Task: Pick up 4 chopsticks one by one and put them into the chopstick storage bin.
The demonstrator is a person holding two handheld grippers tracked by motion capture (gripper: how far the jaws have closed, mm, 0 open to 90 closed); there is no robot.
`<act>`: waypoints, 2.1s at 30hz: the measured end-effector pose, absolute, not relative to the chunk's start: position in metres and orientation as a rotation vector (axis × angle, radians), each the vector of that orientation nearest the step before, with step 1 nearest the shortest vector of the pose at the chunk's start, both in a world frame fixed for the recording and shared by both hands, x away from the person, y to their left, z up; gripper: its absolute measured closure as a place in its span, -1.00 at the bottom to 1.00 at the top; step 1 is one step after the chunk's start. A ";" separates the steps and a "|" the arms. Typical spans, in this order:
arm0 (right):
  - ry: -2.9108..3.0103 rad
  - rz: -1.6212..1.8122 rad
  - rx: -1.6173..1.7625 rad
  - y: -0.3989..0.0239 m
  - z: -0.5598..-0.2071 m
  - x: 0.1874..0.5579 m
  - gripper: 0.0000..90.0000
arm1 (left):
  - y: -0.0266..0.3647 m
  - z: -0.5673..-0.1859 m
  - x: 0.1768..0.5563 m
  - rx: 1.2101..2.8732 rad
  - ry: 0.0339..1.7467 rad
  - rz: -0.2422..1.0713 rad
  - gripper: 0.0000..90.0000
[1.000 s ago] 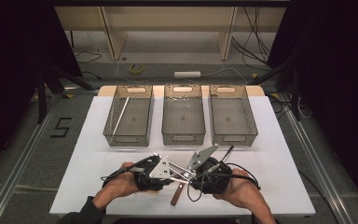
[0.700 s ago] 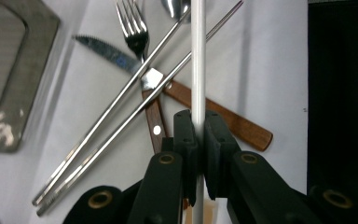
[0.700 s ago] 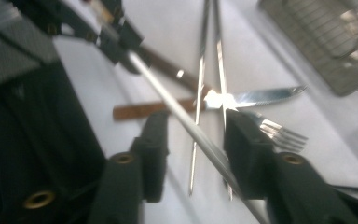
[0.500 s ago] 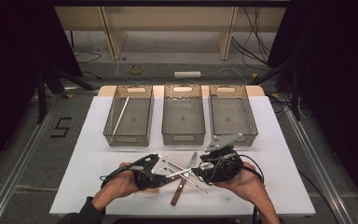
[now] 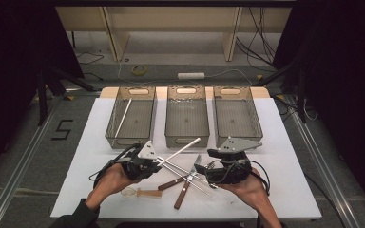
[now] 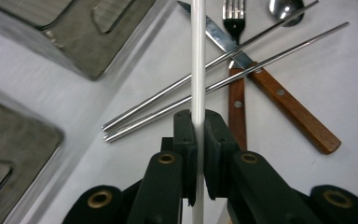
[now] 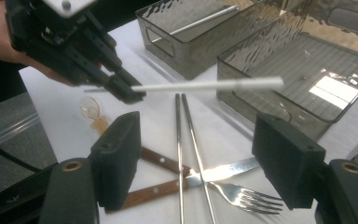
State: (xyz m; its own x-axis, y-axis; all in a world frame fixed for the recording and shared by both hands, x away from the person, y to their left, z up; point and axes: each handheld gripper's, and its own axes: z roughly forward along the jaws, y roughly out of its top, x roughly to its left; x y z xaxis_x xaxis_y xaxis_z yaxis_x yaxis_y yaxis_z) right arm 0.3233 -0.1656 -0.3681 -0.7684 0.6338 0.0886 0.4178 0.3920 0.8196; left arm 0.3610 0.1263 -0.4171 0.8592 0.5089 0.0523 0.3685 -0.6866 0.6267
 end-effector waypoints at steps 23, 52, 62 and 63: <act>2.281 1.335 1.066 -0.199 -0.417 0.306 -0.34 | 0.184 -0.398 0.395 2.211 0.931 0.355 0.88; 2.309 1.353 1.050 -0.203 -0.425 0.287 -0.37 | 0.217 -0.386 0.494 2.031 1.224 0.465 0.88; 2.314 1.362 1.041 -0.202 -0.425 0.285 -0.39 | 0.227 -0.390 0.513 1.966 1.303 0.482 0.88; 2.314 1.364 1.041 -0.202 -0.425 0.285 -0.39 | 0.227 -0.392 0.514 1.960 1.310 0.483 0.88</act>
State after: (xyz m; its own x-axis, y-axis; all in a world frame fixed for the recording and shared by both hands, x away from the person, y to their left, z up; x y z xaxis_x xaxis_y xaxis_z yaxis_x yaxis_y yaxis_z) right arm 0.2851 -0.2019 -0.4251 -0.7097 0.6925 0.1294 0.4486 0.3026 0.8410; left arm 0.5140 0.2274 -0.3917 0.4135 0.9070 -0.0803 0.6375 -0.2254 0.7368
